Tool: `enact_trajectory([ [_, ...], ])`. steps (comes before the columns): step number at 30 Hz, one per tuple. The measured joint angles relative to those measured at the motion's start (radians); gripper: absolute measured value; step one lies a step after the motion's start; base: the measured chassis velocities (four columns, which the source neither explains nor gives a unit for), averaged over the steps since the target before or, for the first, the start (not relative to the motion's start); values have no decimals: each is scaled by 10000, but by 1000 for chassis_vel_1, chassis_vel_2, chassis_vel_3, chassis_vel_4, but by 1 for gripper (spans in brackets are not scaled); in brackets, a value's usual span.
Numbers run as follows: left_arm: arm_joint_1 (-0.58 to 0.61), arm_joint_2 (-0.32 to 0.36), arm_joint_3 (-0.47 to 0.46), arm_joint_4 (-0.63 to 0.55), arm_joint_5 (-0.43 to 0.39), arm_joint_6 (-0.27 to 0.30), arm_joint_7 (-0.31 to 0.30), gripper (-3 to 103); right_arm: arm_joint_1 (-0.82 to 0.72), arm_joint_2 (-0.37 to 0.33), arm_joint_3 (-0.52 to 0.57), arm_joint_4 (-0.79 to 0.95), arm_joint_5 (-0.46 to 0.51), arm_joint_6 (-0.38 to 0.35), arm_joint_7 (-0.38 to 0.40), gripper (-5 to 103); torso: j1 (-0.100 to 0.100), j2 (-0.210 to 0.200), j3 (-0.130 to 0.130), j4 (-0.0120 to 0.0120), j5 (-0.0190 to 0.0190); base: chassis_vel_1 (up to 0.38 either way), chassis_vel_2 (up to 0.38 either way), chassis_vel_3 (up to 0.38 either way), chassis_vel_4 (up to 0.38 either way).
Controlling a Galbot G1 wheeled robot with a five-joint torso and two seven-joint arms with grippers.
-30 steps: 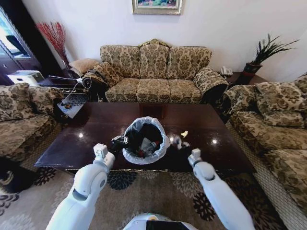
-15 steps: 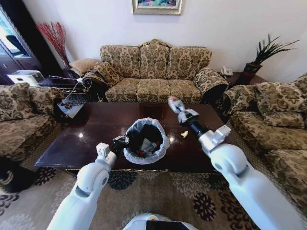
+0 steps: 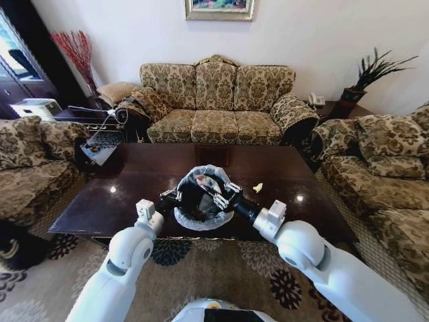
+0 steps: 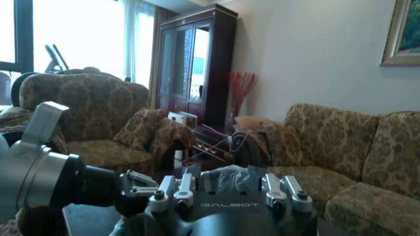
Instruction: Move to the front of the table and place the trash on the table into the trash bin.
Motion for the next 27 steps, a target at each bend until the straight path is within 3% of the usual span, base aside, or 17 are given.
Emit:
enact_trajectory([
  [4, -30, -56, 22, 3, 11, 3, 4, 1, 82, 17, 114, 52, 80, 77, 15, 60, 1, 0, 0, 0, 0, 0, 0, 0, 0],
  [6, -31, -81, 17, 31, 17, 6, 6, 1, 200, 79, 535, 116, 284, 266, 391, 71, 0, 0, 0, -1, 0, 0, 0, 0, 0],
  [10, -17, -55, -46, 53, 17, 5, 7, 1, 283, 32, 1121, -192, 455, 355, 1213, 81, -1, 0, -1, 1, -3, 0, 0, 0, 0],
  [12, -23, 2, -128, 56, -2, -18, -1, 1, 9, -2, 1896, -959, 444, 287, 1775, 91, 1, 0, 0, 3, -2, 0, 0, 0, 0],
  [15, -59, 39, -179, 52, -37, -39, -12, 1, -491, 87, 2660, -1725, 443, -23, 2020, 91, 3, -1, 1, 0, 2, 0, 0, 0, 0],
  [16, -95, 50, -198, 33, -65, -49, -16, 1, -881, 246, 3225, -2302, 424, -159, 2131, 100, 3, -1, 1, 0, 3, 0, 0, 0, 0],
  [20, -110, 52, -204, -54, -95, -60, -17, 1, -1521, 733, 4425, -3283, 471, -253, 2173, 100, 1, -1, 0, -3, 4, 0, 0, 0, 0],
  [27, -53, 74, -217, -112, -95, -83, -14, 1, -1876, 1153, 5003, -3981, 349, -125, 2133, 100, 0, -1, 0, 0, -1, 0, 0, 0, 0],
])
